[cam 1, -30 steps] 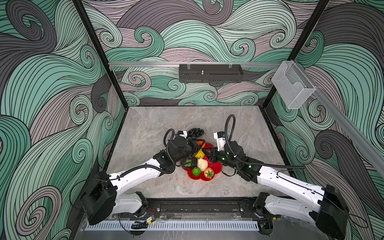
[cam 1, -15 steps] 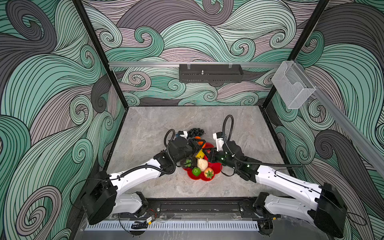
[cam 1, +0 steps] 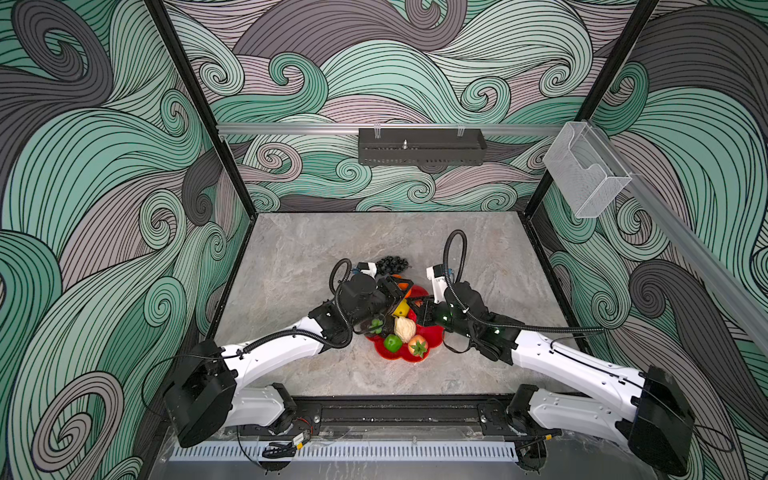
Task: Place and organize the fake fruits in the fruit bowl
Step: 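Open the left gripper and withdraw it while the right gripper holds the oranges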
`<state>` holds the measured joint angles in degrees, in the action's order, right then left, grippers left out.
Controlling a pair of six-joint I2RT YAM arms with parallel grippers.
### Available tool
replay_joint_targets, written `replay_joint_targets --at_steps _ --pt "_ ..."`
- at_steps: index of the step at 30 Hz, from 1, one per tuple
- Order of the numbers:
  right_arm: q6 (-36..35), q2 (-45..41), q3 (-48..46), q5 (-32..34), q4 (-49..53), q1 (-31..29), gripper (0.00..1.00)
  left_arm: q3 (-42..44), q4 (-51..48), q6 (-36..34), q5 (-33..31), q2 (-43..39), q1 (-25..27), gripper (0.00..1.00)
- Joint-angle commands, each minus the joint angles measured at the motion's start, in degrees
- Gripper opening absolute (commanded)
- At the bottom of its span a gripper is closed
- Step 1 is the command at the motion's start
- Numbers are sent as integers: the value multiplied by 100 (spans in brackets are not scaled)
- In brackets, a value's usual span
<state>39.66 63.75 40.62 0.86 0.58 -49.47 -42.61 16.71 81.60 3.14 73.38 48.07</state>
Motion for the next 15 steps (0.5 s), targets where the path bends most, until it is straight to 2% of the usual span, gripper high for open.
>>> replay_joint_targets --at_steps 1,6,15 --pt "-468 -151 294 345 458 8 0 16 -26 -175 -114 -158 18 63" --pt "-1210 -207 494 568 1111 10 0 73 -562 -972 -688 -921 -1 74" --pt "-2498 -80 870 958 2166 -37 0 223 -2598 -3155 -2801 -2985 -60 79"
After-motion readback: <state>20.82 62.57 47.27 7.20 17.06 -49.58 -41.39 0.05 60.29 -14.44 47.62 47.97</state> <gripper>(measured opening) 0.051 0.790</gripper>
